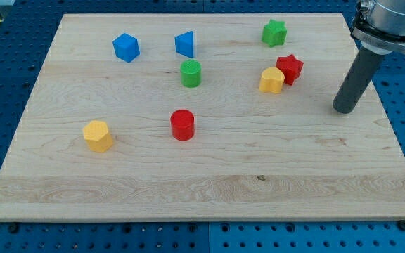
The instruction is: Push the green star into the heart
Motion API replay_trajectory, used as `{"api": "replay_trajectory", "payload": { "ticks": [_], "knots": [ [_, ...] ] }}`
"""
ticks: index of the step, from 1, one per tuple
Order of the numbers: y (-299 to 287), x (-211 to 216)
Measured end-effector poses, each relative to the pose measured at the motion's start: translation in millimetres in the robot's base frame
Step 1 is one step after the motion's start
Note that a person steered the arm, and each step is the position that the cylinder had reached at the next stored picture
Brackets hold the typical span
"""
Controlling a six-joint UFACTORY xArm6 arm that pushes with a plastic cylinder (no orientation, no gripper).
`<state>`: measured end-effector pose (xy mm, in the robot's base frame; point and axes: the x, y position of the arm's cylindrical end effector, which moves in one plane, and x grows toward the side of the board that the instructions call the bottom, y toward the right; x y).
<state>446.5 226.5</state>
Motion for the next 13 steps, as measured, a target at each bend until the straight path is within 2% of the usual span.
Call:
{"api": "replay_trajectory", "payload": {
  "ticks": [2,3,6,7,10,11,12,13],
  "knots": [
    [21.9,7.0],
    [25.9,-11.9],
    [13.8,-161.8],
    [-26.2,-197.7],
    [-63.7,-230.0],
    [-67.9,-189.5],
    [-79.5,-191.7],
    [-84.2,-216.4]
  ]
}}
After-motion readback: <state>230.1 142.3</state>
